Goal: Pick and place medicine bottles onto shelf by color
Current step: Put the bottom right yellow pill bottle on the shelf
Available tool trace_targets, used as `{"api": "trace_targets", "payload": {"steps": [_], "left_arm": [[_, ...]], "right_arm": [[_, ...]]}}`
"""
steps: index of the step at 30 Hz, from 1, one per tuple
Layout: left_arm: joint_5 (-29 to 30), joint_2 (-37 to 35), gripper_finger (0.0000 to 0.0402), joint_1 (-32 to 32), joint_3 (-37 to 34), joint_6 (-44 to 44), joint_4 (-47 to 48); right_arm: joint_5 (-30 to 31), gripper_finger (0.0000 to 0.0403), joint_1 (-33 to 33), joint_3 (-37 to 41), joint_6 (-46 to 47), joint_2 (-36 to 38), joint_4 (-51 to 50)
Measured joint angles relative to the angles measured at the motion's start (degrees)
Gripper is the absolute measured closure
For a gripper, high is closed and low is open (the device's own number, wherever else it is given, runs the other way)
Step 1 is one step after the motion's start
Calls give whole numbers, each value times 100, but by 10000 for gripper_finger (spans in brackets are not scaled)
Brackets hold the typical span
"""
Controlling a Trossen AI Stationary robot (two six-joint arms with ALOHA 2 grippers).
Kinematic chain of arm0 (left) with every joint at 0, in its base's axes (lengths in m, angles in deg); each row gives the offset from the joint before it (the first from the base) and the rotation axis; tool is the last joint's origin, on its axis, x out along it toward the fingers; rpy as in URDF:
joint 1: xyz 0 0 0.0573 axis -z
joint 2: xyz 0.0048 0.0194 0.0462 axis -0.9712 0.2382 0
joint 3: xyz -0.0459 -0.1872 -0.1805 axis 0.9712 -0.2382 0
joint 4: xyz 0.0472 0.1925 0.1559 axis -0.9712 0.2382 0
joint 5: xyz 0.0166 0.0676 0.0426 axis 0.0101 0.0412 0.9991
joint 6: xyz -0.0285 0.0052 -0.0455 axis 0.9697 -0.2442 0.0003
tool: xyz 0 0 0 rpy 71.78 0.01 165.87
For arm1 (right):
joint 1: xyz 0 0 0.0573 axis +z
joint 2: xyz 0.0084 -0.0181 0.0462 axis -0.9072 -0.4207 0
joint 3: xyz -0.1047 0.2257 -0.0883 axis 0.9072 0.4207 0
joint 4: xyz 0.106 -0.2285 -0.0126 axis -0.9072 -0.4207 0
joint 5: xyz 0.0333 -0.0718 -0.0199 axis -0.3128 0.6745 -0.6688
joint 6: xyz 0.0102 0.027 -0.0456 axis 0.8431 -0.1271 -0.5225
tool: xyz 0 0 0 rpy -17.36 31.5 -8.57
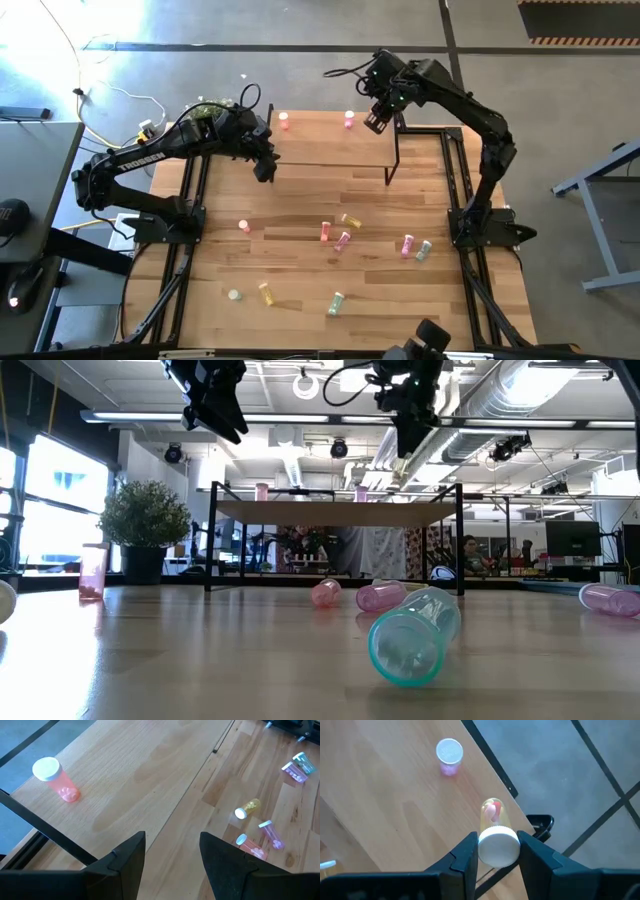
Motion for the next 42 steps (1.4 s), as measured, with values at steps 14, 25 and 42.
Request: {"api": "trace_targets", "payload": {"steps": [14,25,42], "left_arm": [[-2,1,222,0,0,7,2],[-2,3,222,0,0,-4,1],[0,3,222,0,0,-4,2]], "right_arm": [[-231,296,2,-336,-58,-680,-833],[-225,296,-118,-331,-185,-724,-823],[-311,296,-230,-325,-297,-1058,-991]]}}
